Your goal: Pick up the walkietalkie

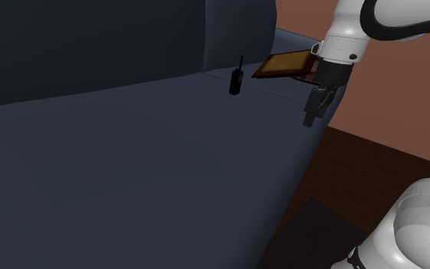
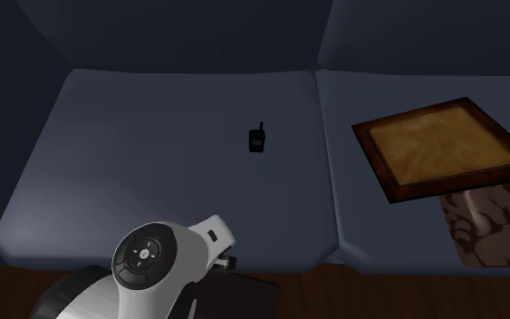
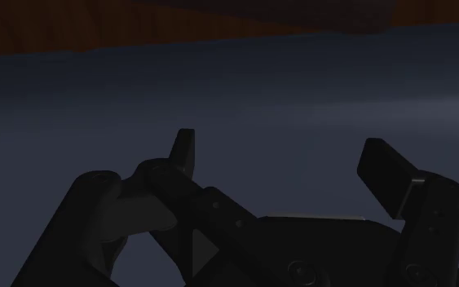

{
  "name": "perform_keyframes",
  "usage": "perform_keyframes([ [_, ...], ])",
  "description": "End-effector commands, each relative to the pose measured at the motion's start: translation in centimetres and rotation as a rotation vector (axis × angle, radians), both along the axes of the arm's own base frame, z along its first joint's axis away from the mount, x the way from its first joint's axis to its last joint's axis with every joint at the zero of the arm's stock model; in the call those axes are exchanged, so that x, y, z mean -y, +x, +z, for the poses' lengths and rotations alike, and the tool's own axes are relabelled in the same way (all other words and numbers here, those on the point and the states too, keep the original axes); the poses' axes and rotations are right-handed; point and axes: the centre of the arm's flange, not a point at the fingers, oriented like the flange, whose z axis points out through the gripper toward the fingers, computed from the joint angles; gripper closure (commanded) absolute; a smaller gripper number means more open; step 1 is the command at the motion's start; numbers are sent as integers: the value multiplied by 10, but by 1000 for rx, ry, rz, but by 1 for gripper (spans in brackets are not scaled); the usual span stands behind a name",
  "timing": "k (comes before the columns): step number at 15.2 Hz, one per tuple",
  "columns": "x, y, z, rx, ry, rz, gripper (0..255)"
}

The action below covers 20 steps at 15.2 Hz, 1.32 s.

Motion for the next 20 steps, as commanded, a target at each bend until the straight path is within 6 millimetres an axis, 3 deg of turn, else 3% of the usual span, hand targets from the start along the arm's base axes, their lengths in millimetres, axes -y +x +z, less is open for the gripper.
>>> perform_keyframes([
  [1, 0, 0, 0, 0, 0, 0, 0],
  [10, 17, 96, 9, 135, 9, -9, 0],
  [20, 37, 201, 34, 285, 19, -18, 0],
])
